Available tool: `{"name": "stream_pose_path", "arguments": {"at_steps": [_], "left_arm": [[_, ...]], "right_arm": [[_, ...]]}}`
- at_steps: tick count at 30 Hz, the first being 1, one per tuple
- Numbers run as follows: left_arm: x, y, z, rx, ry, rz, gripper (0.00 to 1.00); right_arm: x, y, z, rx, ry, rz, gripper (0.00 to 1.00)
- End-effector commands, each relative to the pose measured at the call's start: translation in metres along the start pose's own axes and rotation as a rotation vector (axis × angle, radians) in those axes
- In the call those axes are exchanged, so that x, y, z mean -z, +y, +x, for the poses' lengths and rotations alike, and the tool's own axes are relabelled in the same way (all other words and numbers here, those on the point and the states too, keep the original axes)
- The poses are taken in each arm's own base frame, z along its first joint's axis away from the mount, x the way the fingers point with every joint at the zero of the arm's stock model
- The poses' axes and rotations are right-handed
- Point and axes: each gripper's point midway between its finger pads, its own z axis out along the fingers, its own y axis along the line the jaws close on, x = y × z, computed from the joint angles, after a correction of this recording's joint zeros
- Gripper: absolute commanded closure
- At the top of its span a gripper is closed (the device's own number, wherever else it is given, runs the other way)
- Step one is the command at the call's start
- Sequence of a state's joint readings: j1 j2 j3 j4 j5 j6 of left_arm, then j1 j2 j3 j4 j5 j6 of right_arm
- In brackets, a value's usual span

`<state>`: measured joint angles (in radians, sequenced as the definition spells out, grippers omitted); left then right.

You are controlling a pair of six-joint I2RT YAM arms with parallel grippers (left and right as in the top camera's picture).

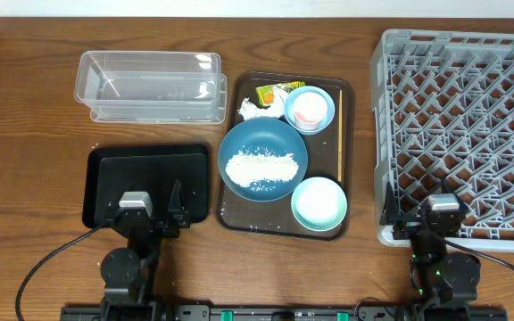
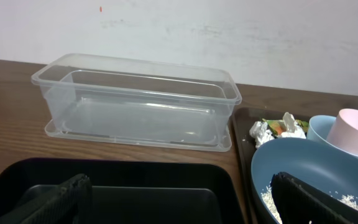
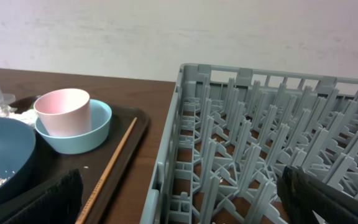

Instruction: Sort waste into correct bins and load items into the dishwasher rack

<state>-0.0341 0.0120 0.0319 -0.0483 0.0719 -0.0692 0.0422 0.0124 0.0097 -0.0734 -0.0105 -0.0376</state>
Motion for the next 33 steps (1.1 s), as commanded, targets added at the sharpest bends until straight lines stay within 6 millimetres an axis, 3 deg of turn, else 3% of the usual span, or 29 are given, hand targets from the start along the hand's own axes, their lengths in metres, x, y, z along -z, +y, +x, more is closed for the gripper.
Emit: {"name": "stream_pose_path", "arguments": {"at_steps": [1, 10, 16, 20, 30, 33], "left_arm": [[-0.002, 0.002, 0.016, -0.020, 0.036, -0.007, 0.06], [-0.002, -0.008, 0.015, 0.023, 0.036, 0.050, 0.06], [0.011, -0.062, -0.024, -0.010, -0.113, 0.366, 0.06], [0.025, -0.082, -0.049, -0.042, -0.221, 0.479, 0.06], [0.035, -0.085, -0.079, -0.022, -0.313, 0.497, 0.06], [0.031, -0.075, -0.093, 0.073, -0.296, 0.434, 0.06]], "right_arm": [[0.000, -0.003, 0.001, 0.011, 0.000, 0.014, 0.01], [0.000, -0.003, 0.001, 0.011, 0.000, 0.014, 0.01], [0.000, -0.003, 0.001, 0.011, 0.000, 0.014, 0.01], [0.000, -0.003, 0.001, 0.011, 0.000, 0.014, 0.01], [0.000, -0.003, 0.001, 0.011, 0.000, 0.014, 0.01], [0.000, -0.003, 0.001, 0.011, 0.000, 0.014, 0.01]]}}
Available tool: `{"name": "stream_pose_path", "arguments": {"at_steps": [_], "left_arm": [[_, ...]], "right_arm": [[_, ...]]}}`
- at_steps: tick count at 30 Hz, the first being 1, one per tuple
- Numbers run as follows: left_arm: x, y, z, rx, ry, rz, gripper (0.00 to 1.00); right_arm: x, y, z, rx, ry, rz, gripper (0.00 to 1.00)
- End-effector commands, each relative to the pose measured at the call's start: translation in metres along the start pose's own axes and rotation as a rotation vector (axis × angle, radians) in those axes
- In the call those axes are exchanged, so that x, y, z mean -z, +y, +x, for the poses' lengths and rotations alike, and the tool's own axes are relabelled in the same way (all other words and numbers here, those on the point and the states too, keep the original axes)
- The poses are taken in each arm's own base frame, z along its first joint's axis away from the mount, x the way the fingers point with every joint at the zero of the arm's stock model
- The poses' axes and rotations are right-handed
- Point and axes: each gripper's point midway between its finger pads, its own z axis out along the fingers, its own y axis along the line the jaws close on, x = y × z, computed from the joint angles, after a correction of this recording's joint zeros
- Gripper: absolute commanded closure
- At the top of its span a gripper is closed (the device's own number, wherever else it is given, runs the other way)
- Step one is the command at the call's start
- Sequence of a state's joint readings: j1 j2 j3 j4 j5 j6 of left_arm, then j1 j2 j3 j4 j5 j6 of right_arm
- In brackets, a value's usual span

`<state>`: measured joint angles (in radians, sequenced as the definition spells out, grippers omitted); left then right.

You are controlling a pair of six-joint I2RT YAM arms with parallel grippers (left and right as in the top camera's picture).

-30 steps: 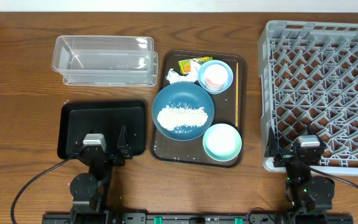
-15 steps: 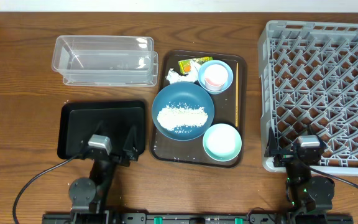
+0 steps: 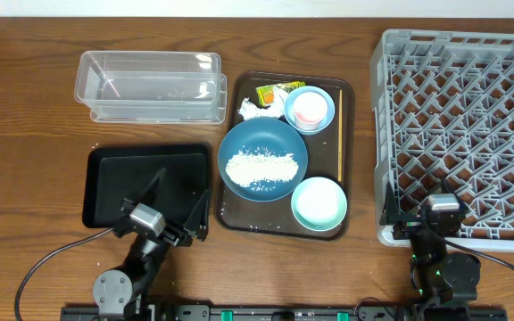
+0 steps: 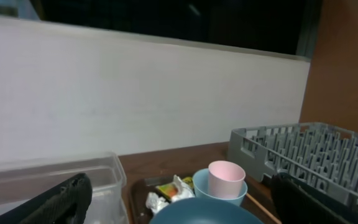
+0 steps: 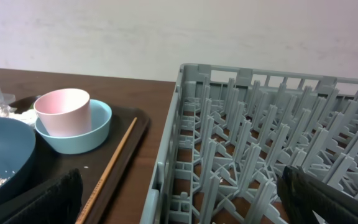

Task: Sort waste into correct bins and load items into the dishwasher rack
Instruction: 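Reach the left gripper over the brown tray to the blue plate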

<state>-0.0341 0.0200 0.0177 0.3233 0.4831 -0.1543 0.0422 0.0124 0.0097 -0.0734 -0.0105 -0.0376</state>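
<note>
A brown tray (image 3: pixel 232 214) holds a dark blue plate (image 3: pixel 262 159) with rice, a light blue bowl (image 3: pixel 321 118) with a pink cup (image 3: pixel 307 107) in it, a pale mint bowl (image 3: pixel 319 203), a chopstick (image 3: pixel 340 134), crumpled white paper (image 3: pixel 251 109) and a green-yellow wrapper (image 3: pixel 275 92). The grey dishwasher rack (image 3: pixel 462 125) stands on the right. My left gripper (image 3: pixel 175 201) is open and raised over the right end of the black bin (image 3: pixel 114 178), angled toward the tray. The left wrist view shows the cup (image 4: pixel 226 178). My right gripper (image 3: pixel 440 207) is open at the rack's near left corner.
A clear plastic bin (image 3: pixel 150 85) sits at the back left, behind the black bin. In the right wrist view the rack's wall (image 5: pixel 166 168) lies close ahead, with the chopstick (image 5: pixel 107 171) and the tray to its left. Bare wooden table (image 3: pixel 25 134) lies on the left.
My left gripper has lifted and turned right: its camera then looked low over the black bin at the clear bin and now looks across the tray toward the rack. The right arm is unmoved.
</note>
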Motion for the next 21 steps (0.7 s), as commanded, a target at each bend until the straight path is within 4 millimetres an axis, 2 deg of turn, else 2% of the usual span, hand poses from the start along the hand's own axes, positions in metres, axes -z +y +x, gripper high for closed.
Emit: {"name": "stream_pose_path", "arguments": {"at_steps": [1, 4, 7, 12, 14, 18, 21], "left_arm": [[-0.003, 0.005, -0.033, 0.064, -0.033, -0.054, 0.06], [-0.015, 0.008, -0.045, 0.089, 0.041, -0.076, 0.06], [-0.033, 0.012, -0.045, 0.136, 0.182, -0.084, 0.06], [-0.066, -0.013, -0.029, 0.181, 0.544, 0.136, 0.06], [-0.075, -0.025, -0.027, 0.278, 0.636, 0.229, 0.06], [-0.096, -0.038, -0.031, 0.362, 0.670, 0.377, 0.06], [-0.107, -0.034, -0.020, 0.379, 0.713, 0.345, 0.06]], "right_arm": [[0.000, -0.003, 0.001, 0.011, 0.000, 0.014, 0.01], [0.000, -0.003, 0.001, 0.011, 0.000, 0.014, 0.01], [0.000, -0.003, 0.001, 0.011, 0.000, 0.014, 0.01], [0.000, -0.003, 0.001, 0.011, 0.000, 0.014, 0.01], [0.000, -0.003, 0.001, 0.011, 0.000, 0.014, 0.01], [0.000, -0.003, 0.001, 0.011, 0.000, 0.014, 0.01], [0.000, -0.003, 0.001, 0.011, 0.000, 0.014, 0.01]]}}
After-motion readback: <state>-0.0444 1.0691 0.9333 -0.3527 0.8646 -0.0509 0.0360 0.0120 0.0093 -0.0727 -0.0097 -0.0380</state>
